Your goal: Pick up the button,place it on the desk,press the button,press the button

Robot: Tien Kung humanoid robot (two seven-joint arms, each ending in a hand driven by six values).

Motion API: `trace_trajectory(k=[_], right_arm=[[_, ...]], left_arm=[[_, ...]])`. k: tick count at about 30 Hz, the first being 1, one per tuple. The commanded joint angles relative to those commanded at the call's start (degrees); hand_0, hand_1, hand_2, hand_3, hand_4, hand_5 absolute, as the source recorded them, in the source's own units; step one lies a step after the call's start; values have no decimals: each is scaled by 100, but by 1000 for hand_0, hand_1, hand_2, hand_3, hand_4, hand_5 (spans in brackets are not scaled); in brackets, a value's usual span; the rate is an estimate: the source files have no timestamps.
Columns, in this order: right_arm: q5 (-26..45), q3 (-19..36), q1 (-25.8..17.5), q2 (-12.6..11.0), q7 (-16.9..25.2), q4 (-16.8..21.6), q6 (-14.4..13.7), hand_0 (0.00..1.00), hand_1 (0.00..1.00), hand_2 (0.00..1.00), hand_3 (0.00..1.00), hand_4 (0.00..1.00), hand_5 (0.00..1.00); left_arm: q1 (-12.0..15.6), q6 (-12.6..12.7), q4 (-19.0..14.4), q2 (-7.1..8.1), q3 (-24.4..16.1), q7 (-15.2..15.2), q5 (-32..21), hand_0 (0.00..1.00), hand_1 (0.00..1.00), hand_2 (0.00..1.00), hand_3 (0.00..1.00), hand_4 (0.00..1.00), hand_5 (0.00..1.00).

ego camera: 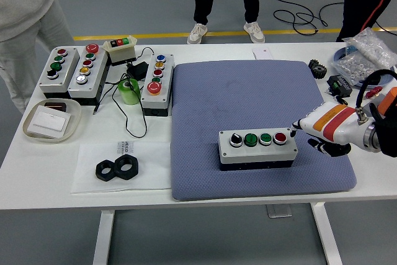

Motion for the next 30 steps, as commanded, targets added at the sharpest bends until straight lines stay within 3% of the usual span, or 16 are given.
trace_trajectory(k=[8,30], right_arm=[[0,-99,148,163,6,-24,-7,202,46,97,773,386,2],[0,-125,-40,450,-2,-281,-115,200,46,98,776,380,2]], left_arm=[[-18,3,0,-7,13,-7,-13,741,898,969,766,572,998],[-24,-24,0,-4,-12,5,71,743,898,969,764,572,998]])
